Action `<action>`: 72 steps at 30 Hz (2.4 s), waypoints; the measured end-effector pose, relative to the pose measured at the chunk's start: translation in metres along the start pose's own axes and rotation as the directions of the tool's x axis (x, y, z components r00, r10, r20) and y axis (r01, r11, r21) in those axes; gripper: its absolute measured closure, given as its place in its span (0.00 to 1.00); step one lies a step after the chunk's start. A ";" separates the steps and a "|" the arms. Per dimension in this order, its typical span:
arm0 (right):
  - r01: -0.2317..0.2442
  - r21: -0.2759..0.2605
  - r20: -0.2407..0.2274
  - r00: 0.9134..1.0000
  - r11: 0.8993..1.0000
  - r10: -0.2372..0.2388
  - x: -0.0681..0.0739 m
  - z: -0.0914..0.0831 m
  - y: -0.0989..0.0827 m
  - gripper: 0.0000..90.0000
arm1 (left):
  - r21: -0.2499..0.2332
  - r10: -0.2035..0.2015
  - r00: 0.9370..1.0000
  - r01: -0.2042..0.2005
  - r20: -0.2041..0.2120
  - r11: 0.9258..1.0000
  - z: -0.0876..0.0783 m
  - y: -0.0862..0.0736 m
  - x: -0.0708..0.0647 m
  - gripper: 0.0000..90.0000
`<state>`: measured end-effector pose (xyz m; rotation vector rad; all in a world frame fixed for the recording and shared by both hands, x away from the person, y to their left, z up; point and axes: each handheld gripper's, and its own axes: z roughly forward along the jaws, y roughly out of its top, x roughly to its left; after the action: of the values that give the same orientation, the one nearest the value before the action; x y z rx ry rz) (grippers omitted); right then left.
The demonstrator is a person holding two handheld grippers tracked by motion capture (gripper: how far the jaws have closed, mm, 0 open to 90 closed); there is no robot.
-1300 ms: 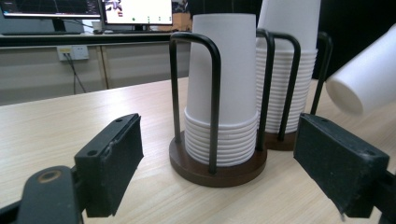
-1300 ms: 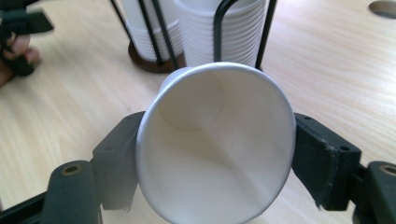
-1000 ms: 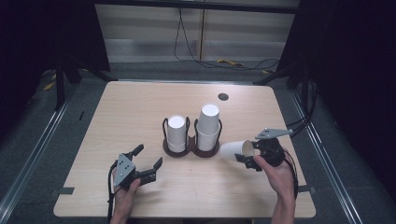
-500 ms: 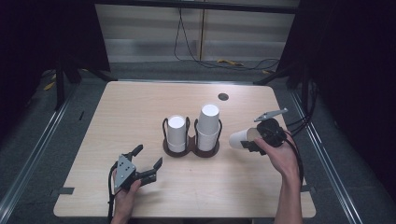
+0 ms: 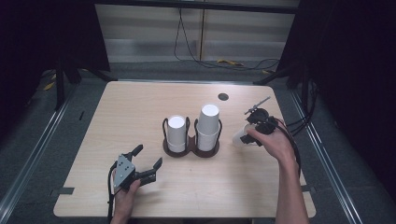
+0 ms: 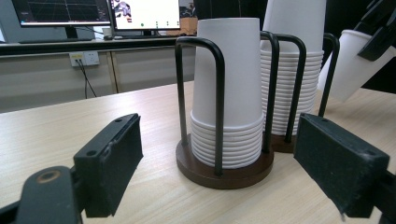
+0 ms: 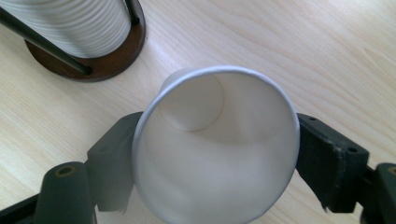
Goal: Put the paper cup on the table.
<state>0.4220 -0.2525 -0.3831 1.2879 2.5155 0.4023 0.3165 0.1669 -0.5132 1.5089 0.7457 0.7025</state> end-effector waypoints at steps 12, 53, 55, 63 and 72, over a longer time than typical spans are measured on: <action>0.032 0.090 0.016 0.999 0.995 -0.033 0.000 0.021 0.011 0.22 | -0.003 -0.008 1.000 0.008 0.005 1.000 0.000 0.000 0.000 0.17; -0.226 -0.234 -0.044 0.974 0.946 0.222 0.009 0.047 -0.042 0.15 | -0.003 -0.013 1.000 0.013 0.000 1.000 0.000 0.000 0.001 0.17; -0.255 -0.252 -0.057 0.967 0.933 0.249 0.009 0.046 -0.047 0.15 | -0.001 -0.013 1.000 0.013 -0.001 1.000 0.000 0.000 0.001 0.17; -0.333 -0.356 -0.057 0.940 0.873 0.336 0.021 0.046 -0.068 0.15 | 0.000 -0.014 1.000 0.014 -0.005 1.000 0.000 0.000 0.001 0.17; -0.350 -0.435 -0.009 0.923 0.830 0.384 0.041 0.042 -0.085 0.15 | 0.004 -0.014 1.000 0.014 -0.004 1.000 0.000 0.000 0.002 0.17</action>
<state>0.3520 -0.2624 -0.4588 1.5533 1.9448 0.9151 0.3173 0.1683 -0.5133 1.5050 0.7612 0.6940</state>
